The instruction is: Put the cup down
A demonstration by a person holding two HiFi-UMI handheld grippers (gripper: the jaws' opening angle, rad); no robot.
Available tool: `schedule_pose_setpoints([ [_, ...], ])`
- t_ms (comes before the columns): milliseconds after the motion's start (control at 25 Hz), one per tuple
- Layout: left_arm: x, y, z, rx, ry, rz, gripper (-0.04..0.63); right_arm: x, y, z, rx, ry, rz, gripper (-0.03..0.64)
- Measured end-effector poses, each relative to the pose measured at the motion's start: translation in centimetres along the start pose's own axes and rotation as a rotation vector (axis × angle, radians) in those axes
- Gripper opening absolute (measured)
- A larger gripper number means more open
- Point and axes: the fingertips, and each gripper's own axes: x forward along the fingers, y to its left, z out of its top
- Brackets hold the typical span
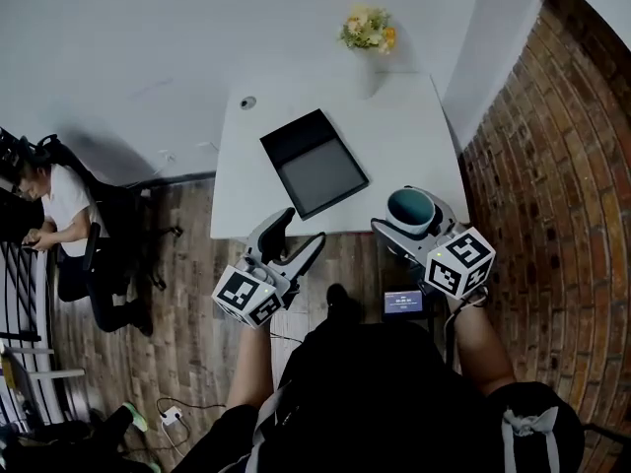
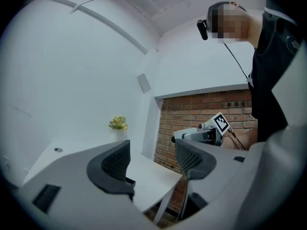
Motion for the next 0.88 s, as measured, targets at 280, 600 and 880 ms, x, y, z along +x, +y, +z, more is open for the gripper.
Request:
schedule_pose_setpoints([
  [280, 1.6, 6.2, 0.8, -0.02, 0.007, -0.029, 0.293, 6.8, -1.2, 2.1, -0.015, 0.009, -0.004, 0.405],
  [600, 3.9, 8.4, -0.3, -0.059, 0.031, -0.074, 0.291, 8.8, -3.3, 1.3, 0.017, 0.044, -0.037, 0.403],
  [880, 6.2, 7.8, -0.5, -0.067, 0.042, -0.085, 0.291, 9.1, -5.2, 1.7, 0.025, 0.039, -0.029, 0.405],
])
